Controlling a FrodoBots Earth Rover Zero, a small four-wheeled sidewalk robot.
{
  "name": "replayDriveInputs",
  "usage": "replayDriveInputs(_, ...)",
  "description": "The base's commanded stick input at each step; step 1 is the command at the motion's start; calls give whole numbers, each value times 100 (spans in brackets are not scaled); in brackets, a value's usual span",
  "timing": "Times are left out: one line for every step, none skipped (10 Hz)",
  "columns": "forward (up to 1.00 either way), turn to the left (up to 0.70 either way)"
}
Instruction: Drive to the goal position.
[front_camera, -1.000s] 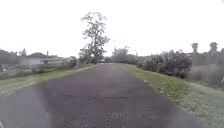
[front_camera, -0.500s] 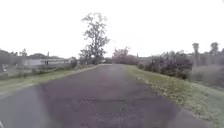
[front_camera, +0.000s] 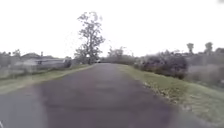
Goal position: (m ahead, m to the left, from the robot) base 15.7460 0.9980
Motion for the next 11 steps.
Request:
replayDriveInputs(70,0)
replayDriveInputs(70,0)
replayDriveInputs(70,0)
replayDriveInputs(70,0)
replayDriveInputs(70,0)
replayDriveInputs(70,0)
replayDriveInputs(70,0)
replayDriveInputs(70,0)
replayDriveInputs(70,0)
replayDriveInputs(70,0)
replayDriveInputs(70,0)
